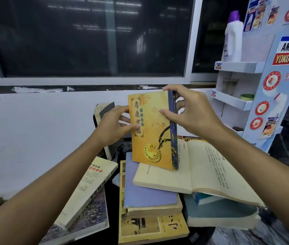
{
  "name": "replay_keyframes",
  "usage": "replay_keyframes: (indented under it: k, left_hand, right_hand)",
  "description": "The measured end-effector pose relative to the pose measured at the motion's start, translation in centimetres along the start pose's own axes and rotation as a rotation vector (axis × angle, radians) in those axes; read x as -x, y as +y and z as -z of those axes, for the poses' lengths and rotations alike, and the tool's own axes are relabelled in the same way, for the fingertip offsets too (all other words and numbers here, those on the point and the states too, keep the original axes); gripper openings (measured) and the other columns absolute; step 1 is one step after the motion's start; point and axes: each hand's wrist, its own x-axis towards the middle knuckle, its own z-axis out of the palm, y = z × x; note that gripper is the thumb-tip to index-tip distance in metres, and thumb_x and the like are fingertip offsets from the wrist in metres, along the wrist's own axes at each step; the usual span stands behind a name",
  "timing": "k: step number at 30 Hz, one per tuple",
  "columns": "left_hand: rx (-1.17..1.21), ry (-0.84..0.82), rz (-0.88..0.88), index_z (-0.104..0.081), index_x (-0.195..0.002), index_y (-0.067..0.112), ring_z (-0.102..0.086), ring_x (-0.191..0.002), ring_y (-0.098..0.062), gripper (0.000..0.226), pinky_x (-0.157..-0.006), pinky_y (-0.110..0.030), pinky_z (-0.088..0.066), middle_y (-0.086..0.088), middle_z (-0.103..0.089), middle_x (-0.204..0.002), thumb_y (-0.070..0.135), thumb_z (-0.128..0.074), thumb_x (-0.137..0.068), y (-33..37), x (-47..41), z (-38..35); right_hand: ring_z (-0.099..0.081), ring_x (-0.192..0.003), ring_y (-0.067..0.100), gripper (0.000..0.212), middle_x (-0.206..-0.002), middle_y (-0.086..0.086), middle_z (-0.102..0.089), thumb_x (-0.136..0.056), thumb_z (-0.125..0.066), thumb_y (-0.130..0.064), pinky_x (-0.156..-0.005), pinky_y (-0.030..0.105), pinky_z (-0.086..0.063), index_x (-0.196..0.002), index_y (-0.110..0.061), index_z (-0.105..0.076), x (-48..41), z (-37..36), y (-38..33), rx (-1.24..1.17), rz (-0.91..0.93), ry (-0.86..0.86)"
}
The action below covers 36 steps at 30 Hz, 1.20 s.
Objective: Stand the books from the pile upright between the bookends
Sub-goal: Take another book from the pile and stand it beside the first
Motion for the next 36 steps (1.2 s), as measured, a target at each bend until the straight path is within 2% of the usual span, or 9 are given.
replay_keyframes:
  k: [4,6,9,11,15,19,21,26,36]
  left_hand:
    - [-0.125,0.002,0.013,-0.054,-0.142,0.028,-0.065,-0.111,-0.009,0.071,-0.094,-0.039,-0.059,0.008,-0.062,-0.127,0.045,-0.082,-0.079,-0.5,0.0,1.4]
    - [-0.236,0.04,0.023,-0.051,-0.147,0.02,-0.06,-0.118,-0.01,0.076,-0.103,-0.036,-0.053,0.005,-0.06,-0.13,0.04,-0.083,-0.08,-1.0,0.1,2.3]
    - [-0.407,0.082,0.053,-0.051,-0.148,0.019,-0.052,-0.13,-0.018,0.073,-0.112,-0.038,-0.043,-0.001,-0.056,-0.14,0.035,-0.082,-0.084,-2.1,0.0,3.8]
    - [-0.499,0.118,0.092,-0.051,-0.147,0.02,-0.048,-0.134,-0.022,0.071,-0.113,-0.041,-0.041,-0.002,-0.052,-0.144,0.036,-0.081,-0.085,-2.8,-0.2,4.8]
    - [-0.62,0.134,0.19,-0.05,-0.146,0.02,-0.048,-0.135,-0.025,0.071,-0.11,-0.051,-0.042,-0.002,-0.049,-0.15,0.039,-0.08,-0.085,-3.8,-0.5,6.2]
    - [-0.672,0.074,0.21,-0.049,-0.147,0.02,-0.048,-0.137,-0.026,0.069,-0.111,-0.051,-0.041,-0.001,-0.05,-0.152,0.039,-0.078,-0.087,-4.8,-0.6,6.8]
    - [-0.68,0.037,0.204,-0.054,-0.143,0.018,-0.051,-0.134,-0.028,0.063,-0.108,-0.05,-0.044,-0.002,-0.054,-0.149,0.036,-0.078,-0.088,-5.1,-0.6,6.9]
    - [-0.646,0.0,0.214,-0.063,-0.124,0.012,-0.063,-0.113,-0.032,0.046,-0.095,-0.051,-0.054,-0.008,-0.07,-0.122,0.032,-0.08,-0.086,-6.4,-0.9,6.7]
    - [-0.576,0.02,0.206,-0.066,-0.121,0.009,-0.065,-0.108,-0.034,0.041,-0.092,-0.05,-0.055,-0.013,-0.072,-0.116,0.024,-0.08,-0.086,-7.4,-1.0,6.5]
  right_hand:
    - [-0.065,-0.074,0.0,0.052,-0.105,-0.012,-0.058,-0.088,-0.077,-0.028,-0.065,0.004,-0.05,-0.134,-0.018,-0.055,-1.0,-0.9,-1.6,0.051,0.032,0.026]
    - [-0.061,-0.073,-0.004,0.05,-0.105,-0.012,-0.057,-0.088,-0.077,-0.028,-0.065,0.001,-0.047,-0.132,-0.017,-0.056,-1.7,-1.6,-2.4,0.09,0.06,0.035]
    - [-0.056,-0.072,-0.006,0.047,-0.104,-0.009,-0.059,-0.088,-0.077,-0.027,-0.061,-0.001,-0.045,-0.129,-0.017,-0.056,-2.9,-2.8,-3.2,0.098,0.062,0.06]
    - [-0.058,-0.074,0.002,0.046,-0.103,-0.007,-0.058,-0.089,-0.076,-0.026,-0.064,0.006,-0.048,-0.129,-0.016,-0.055,-3.8,-3.8,-3.6,0.087,0.056,0.07]
    - [-0.059,-0.088,0.013,0.044,-0.102,-0.003,-0.059,-0.087,-0.077,-0.018,-0.075,0.028,-0.056,-0.125,-0.012,-0.055,-5.5,-6.3,-4.5,0.088,0.067,0.083]
    - [-0.059,-0.094,0.018,0.037,-0.104,0.005,-0.061,-0.089,-0.074,-0.015,-0.077,0.035,-0.057,-0.117,-0.011,-0.051,-7.6,-8.9,-4.7,0.145,0.052,0.067]
    - [-0.059,-0.092,0.02,0.035,-0.102,0.006,-0.06,-0.089,-0.073,-0.014,-0.076,0.038,-0.057,-0.114,-0.012,-0.05,-8.4,-10.1,-4.5,0.166,0.044,0.067]
    - [-0.059,-0.093,0.025,0.034,-0.105,0.01,-0.059,-0.089,-0.072,-0.013,-0.075,0.041,-0.057,-0.113,-0.012,-0.048,-9.7,-13.3,-3.3,0.192,-0.008,0.046]
    - [-0.061,-0.088,0.025,0.033,-0.106,0.009,-0.059,-0.09,-0.069,-0.008,-0.069,0.037,-0.056,-0.114,-0.012,-0.047,-9.3,-18.9,-1.1,0.102,-0.101,0.052]
